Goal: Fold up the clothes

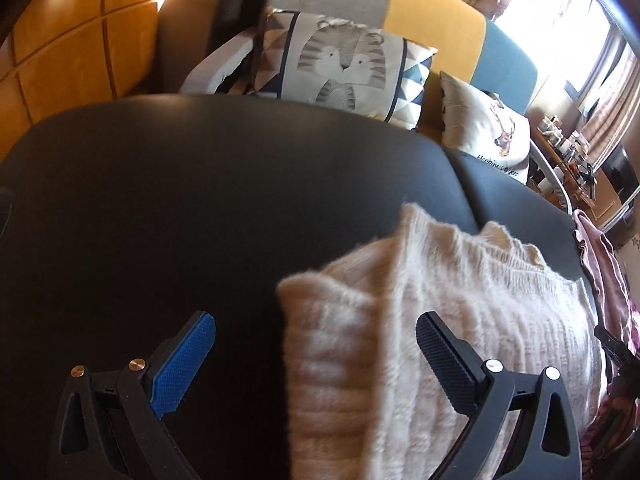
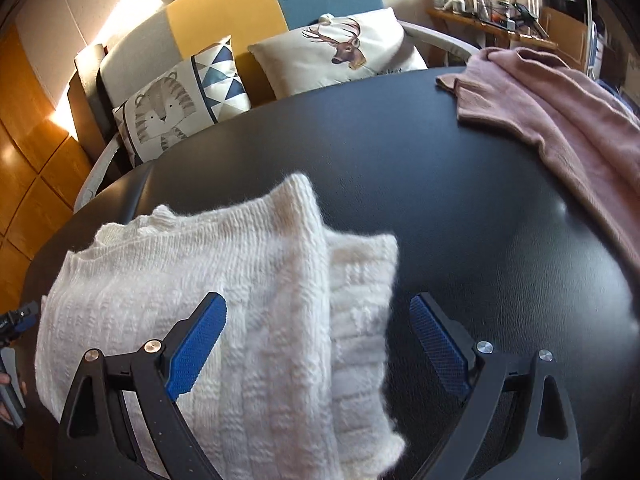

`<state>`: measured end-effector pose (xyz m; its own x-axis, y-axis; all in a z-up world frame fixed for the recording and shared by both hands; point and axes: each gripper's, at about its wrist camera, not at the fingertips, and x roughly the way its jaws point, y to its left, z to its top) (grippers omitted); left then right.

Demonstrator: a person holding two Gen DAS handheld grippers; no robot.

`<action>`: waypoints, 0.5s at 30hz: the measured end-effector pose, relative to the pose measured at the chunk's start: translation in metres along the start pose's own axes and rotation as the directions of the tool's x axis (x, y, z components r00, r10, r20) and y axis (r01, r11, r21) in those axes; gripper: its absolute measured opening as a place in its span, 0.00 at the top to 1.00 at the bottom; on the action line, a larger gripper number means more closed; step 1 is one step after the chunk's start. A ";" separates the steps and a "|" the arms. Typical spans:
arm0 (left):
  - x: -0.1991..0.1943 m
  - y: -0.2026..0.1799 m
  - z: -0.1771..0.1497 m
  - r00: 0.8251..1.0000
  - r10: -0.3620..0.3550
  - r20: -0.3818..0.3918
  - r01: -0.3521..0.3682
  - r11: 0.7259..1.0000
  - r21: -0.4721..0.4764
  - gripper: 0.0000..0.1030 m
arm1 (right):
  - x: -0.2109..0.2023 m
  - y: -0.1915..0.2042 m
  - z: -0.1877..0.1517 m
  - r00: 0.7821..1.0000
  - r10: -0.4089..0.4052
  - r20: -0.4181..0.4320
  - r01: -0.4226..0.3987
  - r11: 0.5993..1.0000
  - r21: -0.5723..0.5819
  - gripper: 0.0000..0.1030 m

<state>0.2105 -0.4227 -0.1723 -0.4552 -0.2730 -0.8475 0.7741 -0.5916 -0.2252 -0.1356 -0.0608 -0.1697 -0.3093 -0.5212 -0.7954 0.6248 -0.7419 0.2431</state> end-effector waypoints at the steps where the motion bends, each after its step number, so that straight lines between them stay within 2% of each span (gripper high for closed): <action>1: 0.002 0.001 -0.002 1.000 -0.010 -0.006 0.010 1.000 0.002 0.00 | 0.000 0.000 -0.002 1.000 0.004 -0.004 -0.004 1.000 0.001 0.07; 7: 0.014 -0.013 -0.011 0.997 -0.067 -0.036 0.067 0.998 0.018 0.00 | 0.004 -0.010 -0.010 0.999 0.031 -0.025 -0.030 0.999 0.035 0.07; 12: 0.026 -0.008 -0.021 0.989 -0.127 -0.082 0.127 0.992 0.003 0.00 | 0.009 -0.023 -0.012 0.998 0.049 -0.028 -0.046 0.995 0.084 0.07; 15: 0.023 -0.006 -0.021 0.987 -0.146 -0.070 0.146 0.989 -0.002 0.00 | 0.012 -0.025 -0.013 0.998 0.055 -0.032 -0.052 0.995 0.087 0.07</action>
<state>0.2043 -0.4090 -0.2009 -0.5315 -0.1297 -0.8371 0.7001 -0.6236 -0.3479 -0.1453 -0.0427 -0.1926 -0.2515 -0.5471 -0.7984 0.5751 -0.7479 0.3314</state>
